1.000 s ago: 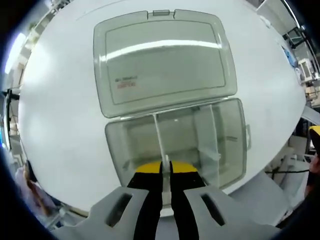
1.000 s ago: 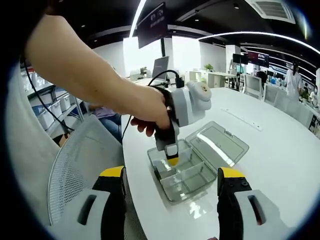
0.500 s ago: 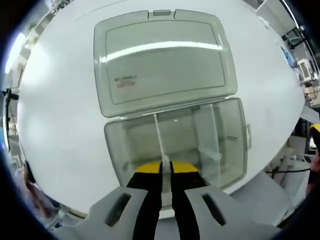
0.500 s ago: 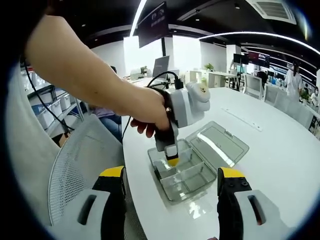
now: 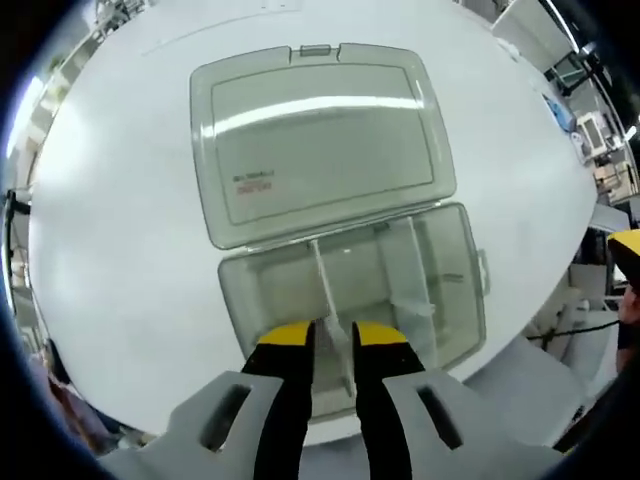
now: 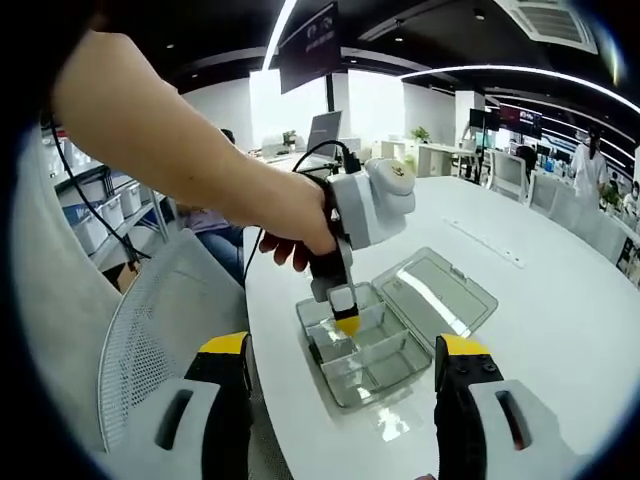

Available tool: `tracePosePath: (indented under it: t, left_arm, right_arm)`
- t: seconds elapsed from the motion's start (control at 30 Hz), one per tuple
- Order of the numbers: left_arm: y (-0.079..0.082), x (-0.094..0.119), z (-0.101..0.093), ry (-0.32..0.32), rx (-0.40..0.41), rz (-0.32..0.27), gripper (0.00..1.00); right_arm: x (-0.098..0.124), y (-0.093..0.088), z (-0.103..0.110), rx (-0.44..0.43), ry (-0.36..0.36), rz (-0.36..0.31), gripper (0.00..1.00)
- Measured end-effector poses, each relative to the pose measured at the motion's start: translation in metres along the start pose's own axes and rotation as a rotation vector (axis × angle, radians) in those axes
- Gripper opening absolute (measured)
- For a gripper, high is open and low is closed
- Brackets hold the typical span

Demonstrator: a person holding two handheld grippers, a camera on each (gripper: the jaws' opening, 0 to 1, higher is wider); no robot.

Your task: Insert the divider into the dual guide fixture by aligning both edges with the guide slots and pushing it downward to the bottom, including one-sided entry, uneven engagement, binding, and posture correction.

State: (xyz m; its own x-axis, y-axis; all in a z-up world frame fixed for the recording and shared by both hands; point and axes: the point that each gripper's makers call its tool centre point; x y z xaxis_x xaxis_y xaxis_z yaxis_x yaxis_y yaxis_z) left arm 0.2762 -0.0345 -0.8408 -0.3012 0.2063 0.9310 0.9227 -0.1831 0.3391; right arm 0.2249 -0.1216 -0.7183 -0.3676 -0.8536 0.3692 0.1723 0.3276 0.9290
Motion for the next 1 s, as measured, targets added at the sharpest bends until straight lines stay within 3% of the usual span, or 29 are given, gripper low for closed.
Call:
tracePosePath:
  t: [0.47, 1.0]
  left_arm:
    - [-0.002, 0.011, -0.003, -0.067, 0.011, -0.059, 0.22]
    - [0.006, 0.032, 0.001, -0.179, 0.051, -0.185, 0.26]
  right_arm:
    - [0.000, 0.000, 0.004, 0.000, -0.005, 0.002, 0.74]
    - [0.002, -0.009, 0.007, -0.013, -0.025, 0.019, 0.77]
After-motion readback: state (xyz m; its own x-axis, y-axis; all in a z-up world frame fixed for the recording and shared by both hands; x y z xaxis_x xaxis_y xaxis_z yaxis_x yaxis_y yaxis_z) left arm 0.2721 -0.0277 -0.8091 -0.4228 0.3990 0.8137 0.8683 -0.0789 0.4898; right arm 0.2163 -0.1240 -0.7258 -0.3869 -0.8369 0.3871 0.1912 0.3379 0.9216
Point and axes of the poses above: the point that each gripper's makers call its tool centre point, and the gripper's own axes: x roughly backward along the fingers, z roughly to its left, y roughly out of its top, and after that the axes turned 9 degrees about -z, right-handed
